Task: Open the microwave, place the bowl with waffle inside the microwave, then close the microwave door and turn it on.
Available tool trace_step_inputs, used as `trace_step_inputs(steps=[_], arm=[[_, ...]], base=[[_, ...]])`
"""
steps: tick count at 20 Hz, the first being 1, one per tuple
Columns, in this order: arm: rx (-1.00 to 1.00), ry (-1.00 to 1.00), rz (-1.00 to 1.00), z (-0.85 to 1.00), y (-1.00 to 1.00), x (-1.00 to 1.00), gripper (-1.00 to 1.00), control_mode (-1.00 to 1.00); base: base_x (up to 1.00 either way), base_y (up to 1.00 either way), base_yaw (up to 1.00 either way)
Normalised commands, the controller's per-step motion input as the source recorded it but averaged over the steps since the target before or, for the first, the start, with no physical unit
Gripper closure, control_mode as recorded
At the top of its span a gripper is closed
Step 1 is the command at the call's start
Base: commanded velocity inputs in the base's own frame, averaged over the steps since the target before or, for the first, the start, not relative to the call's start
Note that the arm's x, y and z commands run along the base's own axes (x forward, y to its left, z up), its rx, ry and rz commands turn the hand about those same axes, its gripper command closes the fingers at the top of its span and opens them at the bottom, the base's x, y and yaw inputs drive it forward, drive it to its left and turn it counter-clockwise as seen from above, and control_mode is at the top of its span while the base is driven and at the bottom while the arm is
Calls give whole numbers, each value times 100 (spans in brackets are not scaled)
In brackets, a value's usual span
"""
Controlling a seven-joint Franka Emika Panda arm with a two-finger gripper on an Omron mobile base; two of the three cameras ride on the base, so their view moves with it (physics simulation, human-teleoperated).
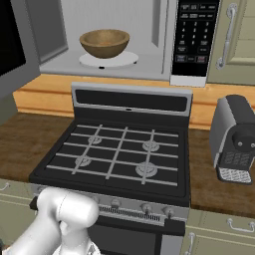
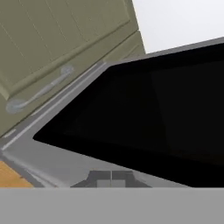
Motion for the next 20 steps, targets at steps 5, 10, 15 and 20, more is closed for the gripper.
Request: trace_step_inputs(steps=[5,10,15,20], arm=[[14,16,0,75,-100,5,100,-100],[12,19,0,73,-100,11,100,-100],[11,22,0,71,-100,33,100,-100],[11,35,9,38,-100,86,100,-100]], base=[[0,0,0],[0,0,0],[0,0,0],[0,0,0]])
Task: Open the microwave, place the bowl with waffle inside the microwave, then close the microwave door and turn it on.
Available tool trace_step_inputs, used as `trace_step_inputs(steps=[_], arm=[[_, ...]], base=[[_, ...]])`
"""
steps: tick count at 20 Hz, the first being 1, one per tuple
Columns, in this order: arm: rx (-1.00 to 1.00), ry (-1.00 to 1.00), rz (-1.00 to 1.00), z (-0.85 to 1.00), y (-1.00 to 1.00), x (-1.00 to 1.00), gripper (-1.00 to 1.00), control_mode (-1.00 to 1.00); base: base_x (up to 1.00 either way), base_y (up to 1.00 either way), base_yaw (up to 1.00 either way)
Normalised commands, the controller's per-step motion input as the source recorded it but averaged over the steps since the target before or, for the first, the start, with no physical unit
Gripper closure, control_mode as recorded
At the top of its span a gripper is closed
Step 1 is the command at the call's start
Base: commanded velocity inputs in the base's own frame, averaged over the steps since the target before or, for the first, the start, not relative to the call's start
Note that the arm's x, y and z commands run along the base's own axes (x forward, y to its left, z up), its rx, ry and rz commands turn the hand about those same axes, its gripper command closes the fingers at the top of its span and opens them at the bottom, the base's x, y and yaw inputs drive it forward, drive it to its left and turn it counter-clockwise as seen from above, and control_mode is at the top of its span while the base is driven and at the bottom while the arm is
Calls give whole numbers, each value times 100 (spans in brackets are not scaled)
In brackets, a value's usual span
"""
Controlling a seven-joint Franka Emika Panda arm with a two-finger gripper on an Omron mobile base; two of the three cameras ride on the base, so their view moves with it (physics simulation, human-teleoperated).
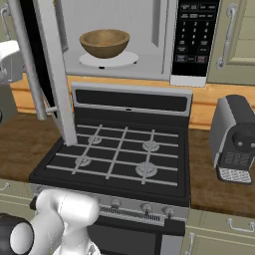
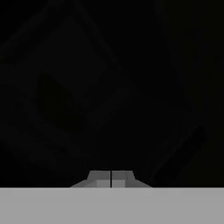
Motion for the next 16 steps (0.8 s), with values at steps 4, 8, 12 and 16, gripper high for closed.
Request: trace_step_inputs(steps=[4,8,12,16], arm=[[9,35,16,23,-100,100,100,-100],[16,14,16,1,-96,100,100,-100],[18,0,18,0,-92,100,100,-100],[21,-3,24,1,-83,100,100,-100]], base=[[0,0,0],[0,0,0],[0,0,0],[0,0,0]])
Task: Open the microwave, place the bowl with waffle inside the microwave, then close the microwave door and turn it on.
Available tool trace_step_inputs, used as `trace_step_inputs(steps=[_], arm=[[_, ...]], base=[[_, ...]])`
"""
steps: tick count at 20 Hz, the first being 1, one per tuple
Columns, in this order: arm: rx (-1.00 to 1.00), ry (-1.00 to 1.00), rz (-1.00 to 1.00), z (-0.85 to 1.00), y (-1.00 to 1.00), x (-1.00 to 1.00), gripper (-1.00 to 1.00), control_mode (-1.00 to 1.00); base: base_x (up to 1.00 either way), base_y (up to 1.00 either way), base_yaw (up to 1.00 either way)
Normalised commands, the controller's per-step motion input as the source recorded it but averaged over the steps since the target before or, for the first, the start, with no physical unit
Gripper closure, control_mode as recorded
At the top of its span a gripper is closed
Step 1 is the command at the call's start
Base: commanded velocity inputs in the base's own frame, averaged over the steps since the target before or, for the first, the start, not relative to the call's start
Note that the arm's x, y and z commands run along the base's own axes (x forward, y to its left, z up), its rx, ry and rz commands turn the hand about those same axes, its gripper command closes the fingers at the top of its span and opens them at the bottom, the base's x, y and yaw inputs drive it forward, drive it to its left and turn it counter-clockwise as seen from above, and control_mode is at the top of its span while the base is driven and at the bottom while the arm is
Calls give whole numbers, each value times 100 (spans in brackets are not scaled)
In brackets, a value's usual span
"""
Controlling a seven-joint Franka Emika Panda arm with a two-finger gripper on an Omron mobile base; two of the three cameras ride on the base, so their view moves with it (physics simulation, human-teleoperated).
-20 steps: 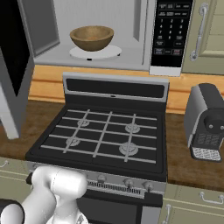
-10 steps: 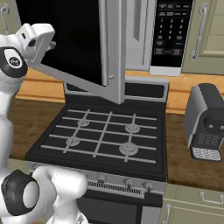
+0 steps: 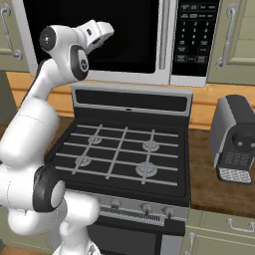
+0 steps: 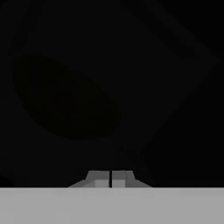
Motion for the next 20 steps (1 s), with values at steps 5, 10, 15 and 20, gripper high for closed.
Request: trace_step_inputs(steps=[5,10,15,20], arm=[[17,2,17,-10,-59,100,100,-100],[13,1,3,-24,-42,81,100,-100],[25,-4,0,-11,-58,-10,100,-100],[43,0,0,4,-93,-99,100,-100]], base=[[0,0,0],[0,0,0],[0,0,0],[0,0,0]])
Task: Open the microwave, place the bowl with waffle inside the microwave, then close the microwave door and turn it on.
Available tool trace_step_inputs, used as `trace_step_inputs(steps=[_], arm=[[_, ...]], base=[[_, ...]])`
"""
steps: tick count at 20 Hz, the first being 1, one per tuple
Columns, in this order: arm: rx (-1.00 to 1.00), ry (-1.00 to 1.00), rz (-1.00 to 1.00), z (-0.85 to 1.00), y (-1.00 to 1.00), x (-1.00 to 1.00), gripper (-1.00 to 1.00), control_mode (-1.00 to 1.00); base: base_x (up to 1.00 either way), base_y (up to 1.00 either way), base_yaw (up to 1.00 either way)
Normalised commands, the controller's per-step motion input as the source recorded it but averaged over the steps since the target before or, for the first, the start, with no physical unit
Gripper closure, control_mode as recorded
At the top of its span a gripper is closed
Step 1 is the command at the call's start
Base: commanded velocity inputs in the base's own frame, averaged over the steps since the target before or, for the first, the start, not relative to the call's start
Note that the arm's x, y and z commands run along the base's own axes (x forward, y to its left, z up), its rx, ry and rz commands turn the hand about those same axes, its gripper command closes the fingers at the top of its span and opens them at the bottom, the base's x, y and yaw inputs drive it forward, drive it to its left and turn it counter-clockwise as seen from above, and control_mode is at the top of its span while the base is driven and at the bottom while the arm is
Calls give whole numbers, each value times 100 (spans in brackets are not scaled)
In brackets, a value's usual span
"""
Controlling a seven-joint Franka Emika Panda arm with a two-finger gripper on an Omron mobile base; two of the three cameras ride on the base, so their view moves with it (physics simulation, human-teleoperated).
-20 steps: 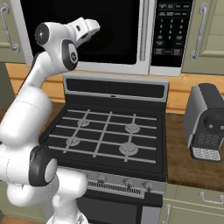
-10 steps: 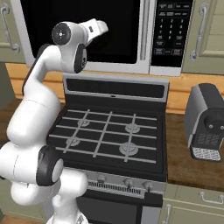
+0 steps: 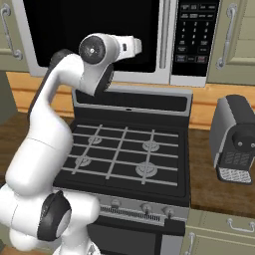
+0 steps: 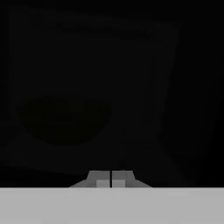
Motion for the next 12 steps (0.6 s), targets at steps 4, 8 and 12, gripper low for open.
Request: trace_step_inputs(steps=[4,8,12], arm=[[52,0,0,12,-99,-100,100,-100],[54,7,0,21,-89,-95,100,-100],[56,23,0,7,-79,-53,100,-100]], base=[[0,0,0],[0,0,0],[0,0,0]])
